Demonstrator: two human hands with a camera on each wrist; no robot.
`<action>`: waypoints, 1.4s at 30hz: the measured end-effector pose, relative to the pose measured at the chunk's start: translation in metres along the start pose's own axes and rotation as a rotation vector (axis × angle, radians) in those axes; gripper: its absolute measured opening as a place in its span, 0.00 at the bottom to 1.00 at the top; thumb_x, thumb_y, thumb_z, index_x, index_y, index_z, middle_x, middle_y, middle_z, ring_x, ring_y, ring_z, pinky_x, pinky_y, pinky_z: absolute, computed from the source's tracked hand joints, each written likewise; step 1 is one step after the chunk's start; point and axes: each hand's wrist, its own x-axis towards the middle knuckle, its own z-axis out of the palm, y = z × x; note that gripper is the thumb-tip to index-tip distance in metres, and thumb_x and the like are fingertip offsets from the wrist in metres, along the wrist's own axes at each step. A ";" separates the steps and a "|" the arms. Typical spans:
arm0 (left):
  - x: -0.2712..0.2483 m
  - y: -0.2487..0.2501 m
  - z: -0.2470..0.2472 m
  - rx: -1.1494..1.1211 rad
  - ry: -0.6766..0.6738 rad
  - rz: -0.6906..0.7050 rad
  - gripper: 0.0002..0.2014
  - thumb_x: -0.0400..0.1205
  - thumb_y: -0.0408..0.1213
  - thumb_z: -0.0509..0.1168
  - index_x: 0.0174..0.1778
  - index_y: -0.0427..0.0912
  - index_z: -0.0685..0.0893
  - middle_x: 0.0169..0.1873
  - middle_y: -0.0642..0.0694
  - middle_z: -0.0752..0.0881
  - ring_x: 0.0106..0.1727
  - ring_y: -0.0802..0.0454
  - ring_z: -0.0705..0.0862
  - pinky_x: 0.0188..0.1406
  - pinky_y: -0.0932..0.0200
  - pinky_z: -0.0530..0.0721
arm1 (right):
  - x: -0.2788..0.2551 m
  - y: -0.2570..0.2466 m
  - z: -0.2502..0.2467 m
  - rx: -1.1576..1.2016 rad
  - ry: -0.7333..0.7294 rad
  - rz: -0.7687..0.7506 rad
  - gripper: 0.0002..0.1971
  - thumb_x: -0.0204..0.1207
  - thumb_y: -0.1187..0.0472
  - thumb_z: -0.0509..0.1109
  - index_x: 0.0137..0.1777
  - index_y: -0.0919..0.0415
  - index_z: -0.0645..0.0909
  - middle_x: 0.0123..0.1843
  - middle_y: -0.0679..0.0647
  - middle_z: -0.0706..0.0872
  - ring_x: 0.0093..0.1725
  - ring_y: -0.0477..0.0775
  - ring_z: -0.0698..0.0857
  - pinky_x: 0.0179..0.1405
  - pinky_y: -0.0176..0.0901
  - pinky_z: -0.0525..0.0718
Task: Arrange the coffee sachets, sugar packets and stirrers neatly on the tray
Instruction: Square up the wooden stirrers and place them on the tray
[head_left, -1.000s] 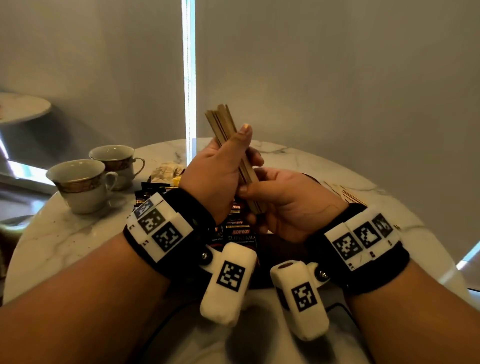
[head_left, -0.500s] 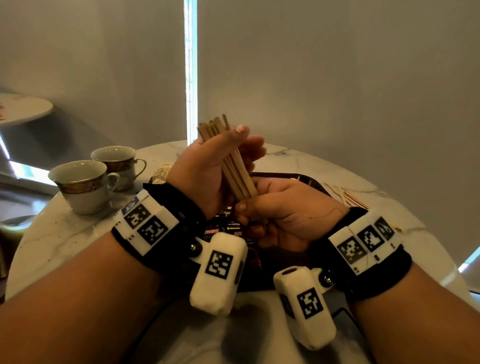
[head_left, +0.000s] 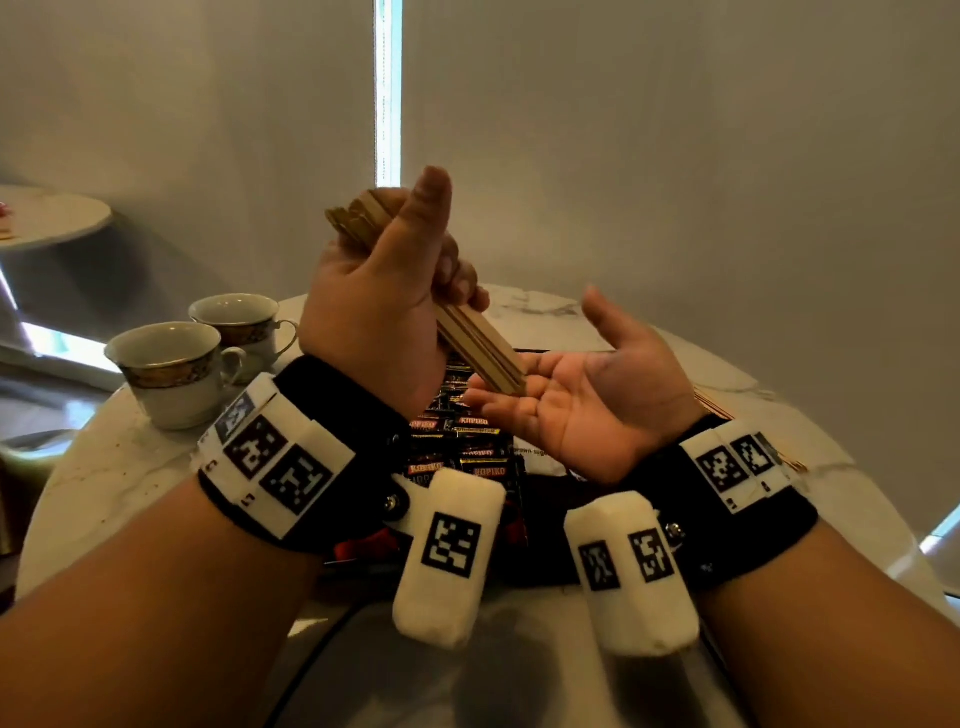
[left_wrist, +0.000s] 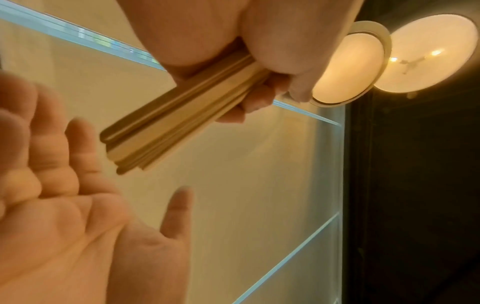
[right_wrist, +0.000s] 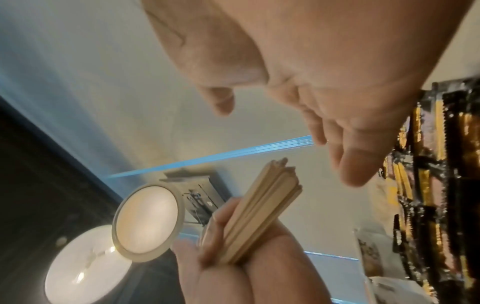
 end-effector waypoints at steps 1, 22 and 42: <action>-0.002 0.000 0.003 0.009 -0.012 0.023 0.15 0.83 0.43 0.67 0.32 0.44 0.73 0.23 0.51 0.74 0.26 0.53 0.75 0.35 0.51 0.82 | 0.001 -0.002 0.000 0.062 0.002 0.002 0.49 0.78 0.28 0.53 0.73 0.78 0.72 0.65 0.75 0.84 0.62 0.72 0.85 0.68 0.59 0.80; -0.012 -0.008 0.013 0.146 -0.051 -0.010 0.18 0.81 0.51 0.67 0.25 0.50 0.79 0.24 0.51 0.77 0.36 0.49 0.85 0.41 0.48 0.83 | -0.010 0.013 0.013 -0.357 -0.266 -0.155 0.27 0.63 0.34 0.78 0.44 0.59 0.85 0.30 0.54 0.82 0.21 0.49 0.79 0.19 0.34 0.70; 0.012 0.009 -0.017 0.252 -0.076 -0.062 0.33 0.80 0.60 0.52 0.69 0.39 0.83 0.62 0.44 0.90 0.65 0.47 0.87 0.58 0.50 0.80 | -0.021 0.006 0.006 -0.574 -0.221 0.006 0.04 0.76 0.61 0.71 0.40 0.53 0.81 0.26 0.51 0.70 0.16 0.45 0.66 0.18 0.36 0.55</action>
